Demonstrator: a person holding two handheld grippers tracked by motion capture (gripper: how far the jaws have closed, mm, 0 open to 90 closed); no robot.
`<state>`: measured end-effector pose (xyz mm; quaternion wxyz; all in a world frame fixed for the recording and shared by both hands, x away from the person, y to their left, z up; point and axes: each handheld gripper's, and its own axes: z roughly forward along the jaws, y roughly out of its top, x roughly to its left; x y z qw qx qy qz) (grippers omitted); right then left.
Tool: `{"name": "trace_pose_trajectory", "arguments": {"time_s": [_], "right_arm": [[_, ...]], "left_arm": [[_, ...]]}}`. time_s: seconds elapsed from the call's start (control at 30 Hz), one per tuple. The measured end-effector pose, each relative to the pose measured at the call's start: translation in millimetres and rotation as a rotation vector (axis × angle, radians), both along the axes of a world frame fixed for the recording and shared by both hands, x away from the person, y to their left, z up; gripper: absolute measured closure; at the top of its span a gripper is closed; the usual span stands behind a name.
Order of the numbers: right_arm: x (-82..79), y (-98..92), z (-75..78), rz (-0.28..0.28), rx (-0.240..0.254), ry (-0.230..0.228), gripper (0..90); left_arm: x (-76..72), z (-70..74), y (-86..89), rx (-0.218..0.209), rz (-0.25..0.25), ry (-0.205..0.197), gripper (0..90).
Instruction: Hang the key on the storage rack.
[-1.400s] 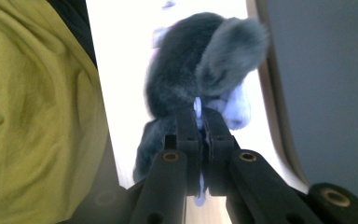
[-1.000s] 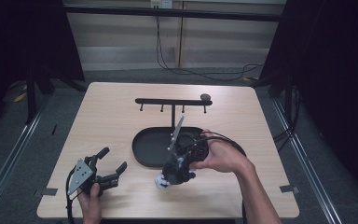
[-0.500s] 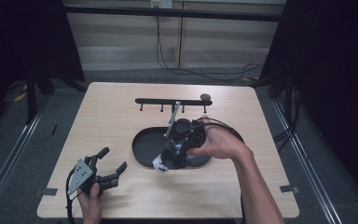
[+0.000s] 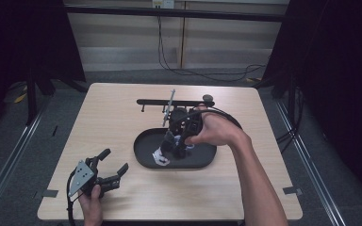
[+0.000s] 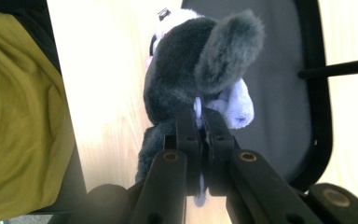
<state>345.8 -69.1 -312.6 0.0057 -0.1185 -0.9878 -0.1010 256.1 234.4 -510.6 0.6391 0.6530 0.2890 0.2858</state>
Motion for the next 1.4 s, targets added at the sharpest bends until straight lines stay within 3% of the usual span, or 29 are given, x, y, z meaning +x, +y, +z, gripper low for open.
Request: {"name": "trace_pose_trajectory", "arguments": {"time_s": [0.57, 0.67, 1.1, 1.13, 1.4], "right_arm": [[27.7, 5.6, 5.3, -0.023, -0.016, 0.027, 87.3], [32.2, 4.7, 5.4, -0.032, -0.008, 0.051, 87.3], [58.1, 10.5, 11.1, -0.037, -0.058, 0.051, 87.3], [60.6, 11.1, 10.9, -0.039, -0.061, 0.049, 87.3], [76.4, 16.2, 8.2, -0.043, -0.096, 0.058, 87.3]], "left_arm": [[0.0, 0.0, 0.0, -0.001, 0.0, 0.0, 15.3], [0.0, 0.0, 0.0, 0.0, 0.0, 0.001, 15.2], [-0.1, -0.3, -1.6, -0.023, 0.003, 0.004, 15.3], [0.0, -0.1, -0.6, -0.008, 0.002, 0.0, 15.3], [0.0, -0.2, -0.6, -0.009, 0.002, 0.0, 15.3]]}}
